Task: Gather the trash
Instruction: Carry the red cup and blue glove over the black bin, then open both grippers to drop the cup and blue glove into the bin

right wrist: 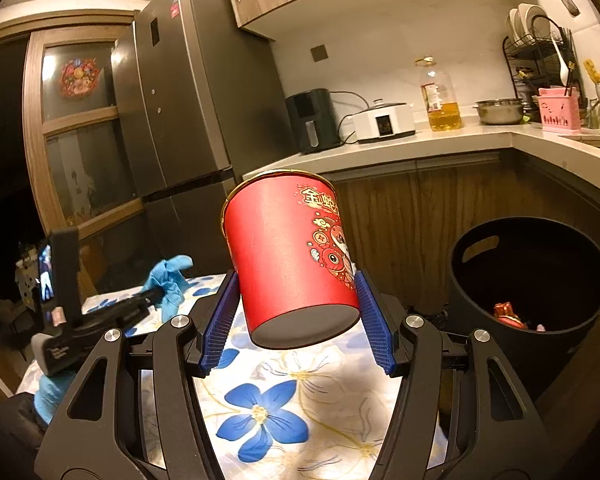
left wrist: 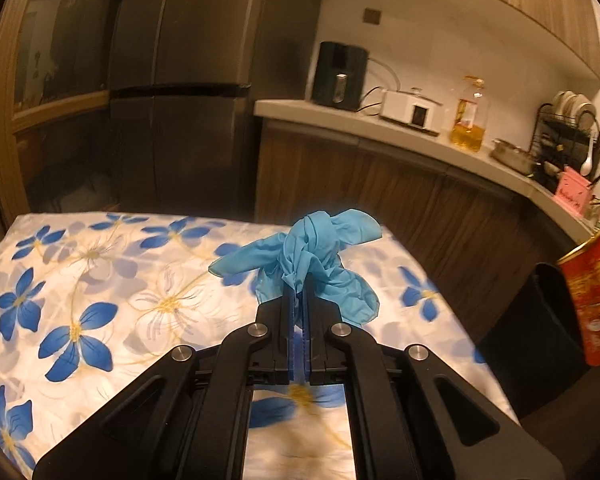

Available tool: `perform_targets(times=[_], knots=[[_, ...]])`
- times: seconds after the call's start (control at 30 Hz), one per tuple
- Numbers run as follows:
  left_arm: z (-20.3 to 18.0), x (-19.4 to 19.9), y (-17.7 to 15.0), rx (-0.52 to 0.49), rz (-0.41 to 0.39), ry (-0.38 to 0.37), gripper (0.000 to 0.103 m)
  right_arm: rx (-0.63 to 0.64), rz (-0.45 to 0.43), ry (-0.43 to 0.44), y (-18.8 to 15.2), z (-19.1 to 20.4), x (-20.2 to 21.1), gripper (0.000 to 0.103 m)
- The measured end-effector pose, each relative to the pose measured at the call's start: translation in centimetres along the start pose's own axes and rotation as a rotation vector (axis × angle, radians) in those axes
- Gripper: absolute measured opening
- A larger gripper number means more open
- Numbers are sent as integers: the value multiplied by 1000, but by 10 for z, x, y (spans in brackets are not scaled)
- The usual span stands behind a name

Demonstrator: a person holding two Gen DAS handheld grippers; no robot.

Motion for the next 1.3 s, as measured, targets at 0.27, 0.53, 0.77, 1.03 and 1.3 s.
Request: perform_targets(times=[0.27,0.53,0.77,1.03,1.3], knots=[[-76,24,2,-96,-34,-95,2,-37,-42,-78,7,-41,29,58],[-178,36,-1,-230,-62,-206,2,-95,-93,-184,20,-103,59,58],[-246,23,-3,-294,-44,-281,2,-136,-116,-257,26,-155,77,58],[-295,4,-11,-351,-13,-317,2,-159,-103,-304,31,-192,74,58],[-320,-15,-15,-379,8,-321,2,-167,-89,-325,33,-213,64,58]])
Point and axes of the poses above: each gripper's, at about its wrist camera, not at the fingertips, and x roughly against the way its jaws point, z to its left, y to its top, the point moved 8 cm from there along -x, roughly the way its jaws point, and after that the axes turned 15 degrees about z, right-handed, at the moved point
